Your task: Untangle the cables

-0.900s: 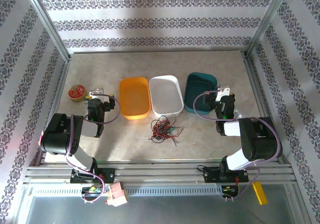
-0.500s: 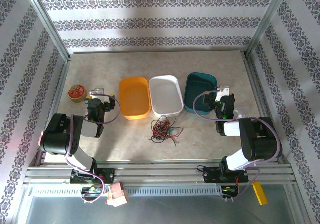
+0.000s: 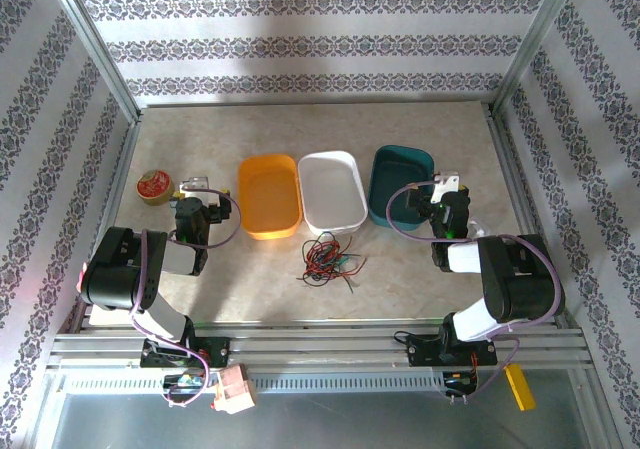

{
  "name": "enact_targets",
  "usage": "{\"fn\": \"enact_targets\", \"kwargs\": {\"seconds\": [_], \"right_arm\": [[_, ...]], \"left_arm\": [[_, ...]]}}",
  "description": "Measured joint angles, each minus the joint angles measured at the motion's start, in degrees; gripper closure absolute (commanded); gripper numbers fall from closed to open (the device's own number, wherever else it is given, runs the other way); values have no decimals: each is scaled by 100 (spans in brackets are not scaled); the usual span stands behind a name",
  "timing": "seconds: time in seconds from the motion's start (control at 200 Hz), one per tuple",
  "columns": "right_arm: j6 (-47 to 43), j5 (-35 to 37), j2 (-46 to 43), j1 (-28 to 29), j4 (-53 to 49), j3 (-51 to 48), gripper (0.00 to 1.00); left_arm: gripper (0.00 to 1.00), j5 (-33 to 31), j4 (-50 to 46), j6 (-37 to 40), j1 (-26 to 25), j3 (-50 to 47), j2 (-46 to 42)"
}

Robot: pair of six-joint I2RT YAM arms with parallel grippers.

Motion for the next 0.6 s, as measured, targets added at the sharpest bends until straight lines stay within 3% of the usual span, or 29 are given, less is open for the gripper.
{"fn": "enact_targets", "kwargs": {"seconds": [0.6], "right_arm": [[0,-136,0,-37,-15,2,2]], "left_arm": [[1,-4,-2,0,0,0,0]]}}
